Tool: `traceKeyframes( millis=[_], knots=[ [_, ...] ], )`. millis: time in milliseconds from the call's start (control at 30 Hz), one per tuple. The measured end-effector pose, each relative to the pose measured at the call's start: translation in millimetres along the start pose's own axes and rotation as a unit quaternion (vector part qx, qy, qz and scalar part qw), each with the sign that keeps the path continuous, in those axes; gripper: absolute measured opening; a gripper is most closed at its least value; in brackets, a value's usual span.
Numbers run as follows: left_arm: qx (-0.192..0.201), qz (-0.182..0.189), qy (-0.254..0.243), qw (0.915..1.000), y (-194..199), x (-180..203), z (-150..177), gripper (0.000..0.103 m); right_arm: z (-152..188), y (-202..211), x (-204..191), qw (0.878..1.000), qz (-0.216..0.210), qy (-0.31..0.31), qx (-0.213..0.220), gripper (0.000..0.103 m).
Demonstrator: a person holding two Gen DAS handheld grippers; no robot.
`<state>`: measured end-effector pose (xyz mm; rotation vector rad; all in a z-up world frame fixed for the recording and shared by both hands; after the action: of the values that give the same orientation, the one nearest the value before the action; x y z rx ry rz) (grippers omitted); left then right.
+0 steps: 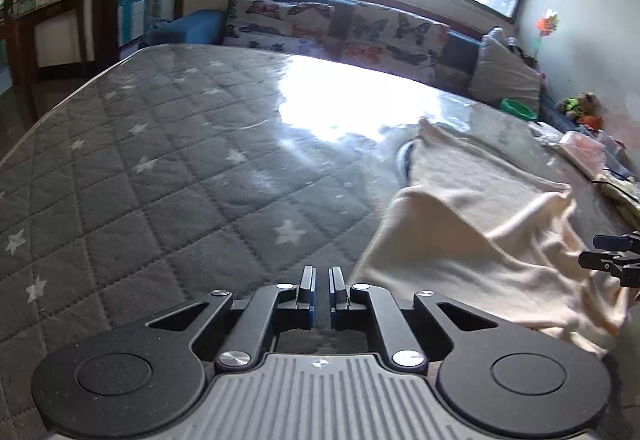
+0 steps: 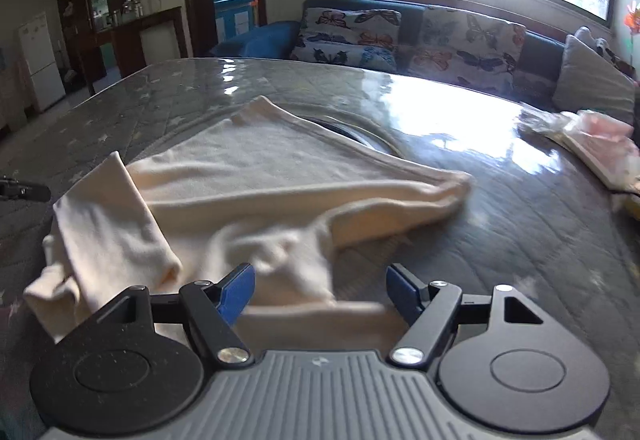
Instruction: Fold clothes
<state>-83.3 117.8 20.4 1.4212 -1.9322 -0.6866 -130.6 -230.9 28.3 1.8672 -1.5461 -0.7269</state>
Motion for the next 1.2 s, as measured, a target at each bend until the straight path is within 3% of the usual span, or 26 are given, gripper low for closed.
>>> traceKeyframes(
  millis=[167,333,467,533,567,600,767,967,1067,1200],
  knots=[
    [0.014,0.066,-0.065,0.9956,10.1,48.2,-0.8,0.015,20.6,37.3,32.5,0.999,0.027,-0.024,-0.005,0.074],
    [0.021,0.148,-0.132,0.9798,17.4,108.5,8.1,0.025,37.7,53.1,64.0,0.993,0.026,-0.112,0.004,0.071],
    [0.0,0.196,-0.187,0.9625,7.2,154.9,25.4,0.033,43.3,47.2,68.6,0.99,-0.007,-0.143,-0.005,0.052],
    [-0.003,0.207,-0.216,0.9542,2.8,175.2,34.0,0.036,45.3,41.1,62.0,0.989,-0.024,-0.145,-0.008,0.035],
    [-0.003,0.212,-0.23,0.9498,1.4,182.9,37.6,0.036,46.1,37.0,55.6,0.99,-0.03,-0.141,-0.009,0.016],
    [-0.005,0.216,-0.242,0.946,-0.9,189.4,40.6,0.04,46.2,35.8,53.1,0.99,-0.03,-0.14,-0.01,0.012],
    [-0.025,0.218,-0.269,0.9378,-13.0,205.0,49.7,0.045,50.2,58.7,45.5,0.994,0.006,-0.106,0.019,0.008],
    [-0.038,0.235,-0.283,0.929,-22.2,216.6,55.6,0.046,61.8,113.4,56.9,0.99,0.083,-0.099,0.055,0.008],
    [-0.05,0.25,-0.294,0.9212,-25.7,226.0,64.9,0.047,73.3,125.6,66.0,0.984,0.133,-0.103,0.054,0.008],
    [-0.052,0.25,-0.308,0.9163,-25.9,235.1,77.2,0.054,97.7,115.4,92.5,0.972,0.17,-0.162,0.012,0.009]
  ],
)
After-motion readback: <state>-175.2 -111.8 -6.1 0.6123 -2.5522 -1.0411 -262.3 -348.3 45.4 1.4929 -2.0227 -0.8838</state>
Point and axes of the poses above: each gripper's, at about its wrist camera, not at the fingertips, and y roughly against the way its jaws point, x to its right, z to its underside, the point moved 3 cm from there along -y, roughly the way its jaws point, and after that the axes turned 4 degrees about -x, right-handed, at the moved point
